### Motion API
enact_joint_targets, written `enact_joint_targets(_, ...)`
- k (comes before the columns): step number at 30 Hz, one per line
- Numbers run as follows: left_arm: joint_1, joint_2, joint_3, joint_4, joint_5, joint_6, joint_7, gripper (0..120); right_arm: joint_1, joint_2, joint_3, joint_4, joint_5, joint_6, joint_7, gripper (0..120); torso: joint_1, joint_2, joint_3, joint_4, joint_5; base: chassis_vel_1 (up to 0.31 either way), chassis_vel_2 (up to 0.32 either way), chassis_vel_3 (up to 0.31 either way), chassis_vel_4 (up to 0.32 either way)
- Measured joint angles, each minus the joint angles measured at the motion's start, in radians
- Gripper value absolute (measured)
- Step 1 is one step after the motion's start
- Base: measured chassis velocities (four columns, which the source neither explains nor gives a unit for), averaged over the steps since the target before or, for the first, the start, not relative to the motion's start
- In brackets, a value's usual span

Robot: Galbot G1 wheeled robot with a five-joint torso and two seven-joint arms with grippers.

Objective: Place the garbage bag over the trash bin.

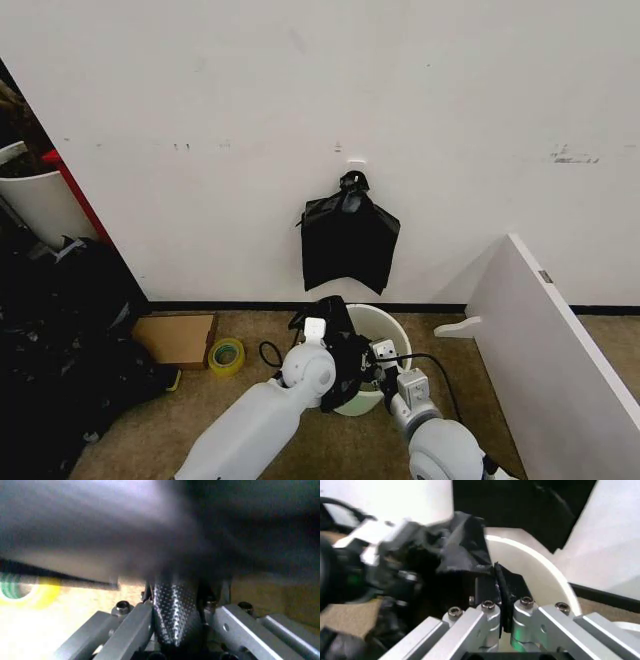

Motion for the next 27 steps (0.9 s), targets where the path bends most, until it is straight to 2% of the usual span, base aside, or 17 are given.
enact_joint_targets(11, 0.072, 0.075, -0.100, -0.095, 0.046, -0.083, 0.057, 1, -0.033, -0.005, 0.098, 0.036, 0.095, -0.026, 0.039, 0, 0.000, 0.000, 0.000, 0.0002, 0.0001, 0.000, 0.000, 0.000, 0.000)
enact_joint_targets(18, 0.123, 0.088, -0.156, -0.163, 0.055, -0.106, 0.072, 1, -0.047, -0.005, 0.125, 0.004, 0.110, -0.050, 0.069, 0, 0.000, 0.000, 0.000, 0.0001, 0.0000, 0.000, 0.000, 0.000, 0.000)
enact_joint_targets(27, 0.171, 0.108, -0.186, -0.209, 0.071, -0.123, 0.096, 1, -0.038, 0.012, 0.125, -0.050, 0.105, -0.043, 0.088, 0, 0.000, 0.000, 0.000, 0.0002, 0.0000, 0.000, 0.000, 0.000, 0.000)
